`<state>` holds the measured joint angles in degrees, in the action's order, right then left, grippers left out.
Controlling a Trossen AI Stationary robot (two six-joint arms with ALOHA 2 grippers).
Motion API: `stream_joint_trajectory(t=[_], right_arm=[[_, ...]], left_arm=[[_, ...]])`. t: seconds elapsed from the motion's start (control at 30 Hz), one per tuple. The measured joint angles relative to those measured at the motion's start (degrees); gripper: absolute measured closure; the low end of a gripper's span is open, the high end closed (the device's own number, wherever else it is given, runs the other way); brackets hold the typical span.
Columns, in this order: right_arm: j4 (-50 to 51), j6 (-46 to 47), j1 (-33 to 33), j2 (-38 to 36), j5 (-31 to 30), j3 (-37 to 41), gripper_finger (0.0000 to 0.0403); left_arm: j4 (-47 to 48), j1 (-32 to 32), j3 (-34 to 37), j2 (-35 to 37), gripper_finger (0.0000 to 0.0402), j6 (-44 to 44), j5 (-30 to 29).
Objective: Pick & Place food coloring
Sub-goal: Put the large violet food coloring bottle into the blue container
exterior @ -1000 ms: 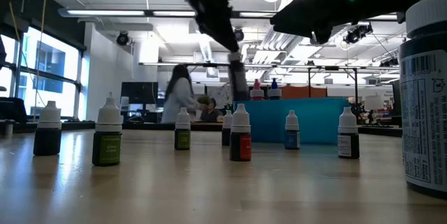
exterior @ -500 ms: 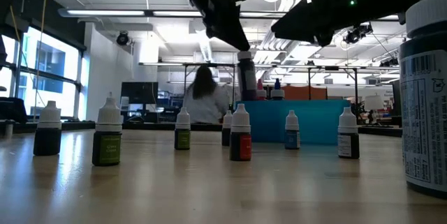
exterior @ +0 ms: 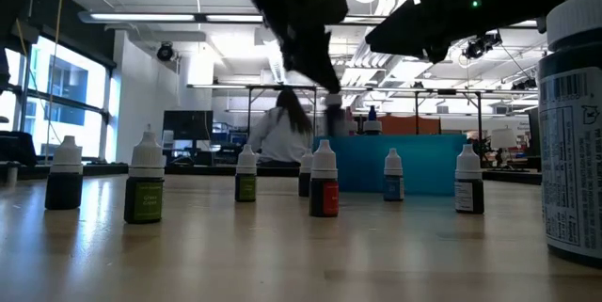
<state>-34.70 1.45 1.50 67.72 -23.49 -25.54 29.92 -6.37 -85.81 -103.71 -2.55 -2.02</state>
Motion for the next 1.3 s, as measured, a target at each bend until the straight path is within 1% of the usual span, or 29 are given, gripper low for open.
stream_joint_trajectory(t=[0.1, 0.17, 0.2, 0.3, 0.4, 0.5, 0.57, 0.67, 0.93, 1.03, 1.2, 1.3], right_arm=[[0.17, 0.0, 0.0, 0.0, 0.0, 0.0, 0.0249], [0.17, 0.0, 0.0, 0.0, 0.0, 0.0, 0.0249], [0.15, 0.0, 0.0, 0.0, 0.02, 0.0, 0.0249], [0.17, 0.0, 0.0, 0.0, 0.02, 0.0, 0.0249], [0.21, 0.0, 0.0, 0.0, 0.03, 0.0, 0.0249], [0.17, 0.0, 0.0, 0.0, 0.04, 0.0, 0.0249], [0.2, 0.02, 0.0, 0.0, 0.04, 0.0, 0.0249], [0.17, 0.02, 0.0, 0.0, 0.05, 0.0, 0.0249], [0.17, 0.02, 0.0, 0.0, 0.07, 0.0, 0.0249], [0.15, 0.02, 0.0, 0.0, 0.11, 0.0, 0.0249], [-0.04, 0.02, 0.0, 0.0, 3.26, 0.0, 0.0249], [-0.21, 0.02, 0.0, 0.0, 4.25, 0.0, 0.0249]], left_arm=[[-3.34, 0.02, -0.66, -1.17, 0.0373, -0.44, -0.42], [-0.09, 0.0, -0.12, -1.42, 0.0373, -0.49, -0.45], [-0.43, 0.0, -0.05, -1.63, 0.0373, -0.6, -0.46], [-3.81, 0.0, -0.58, -3.11, 0.0372, -1.46, -1.02], [-1.39, 0.03, -0.01, -3.95, 0.0363, -1.76, -3.8], [-3.23, 0.0, -0.51, -4.12, 0.0348, -3.02, -6.59], [-2.63, 0.0, -0.45, -4.76, 0.0339, -3.67, -7.74], [-2.55, 0.0, -0.32, -4.98, 0.0332, -3.8, -8.08], [-2.6, 0.0, -0.32, -5.41, 0.033, -4.86, -8.22], [-2.57, 0.0, -0.32, -5.41, 0.033, -5.14, -9.23], [-2.71, 0.0, -0.32, -5.41, 0.0329, -5.16, -11.94], [-1.88, 0.0, -0.32, -5.41, 0.0329, -5.18, -12.43]])
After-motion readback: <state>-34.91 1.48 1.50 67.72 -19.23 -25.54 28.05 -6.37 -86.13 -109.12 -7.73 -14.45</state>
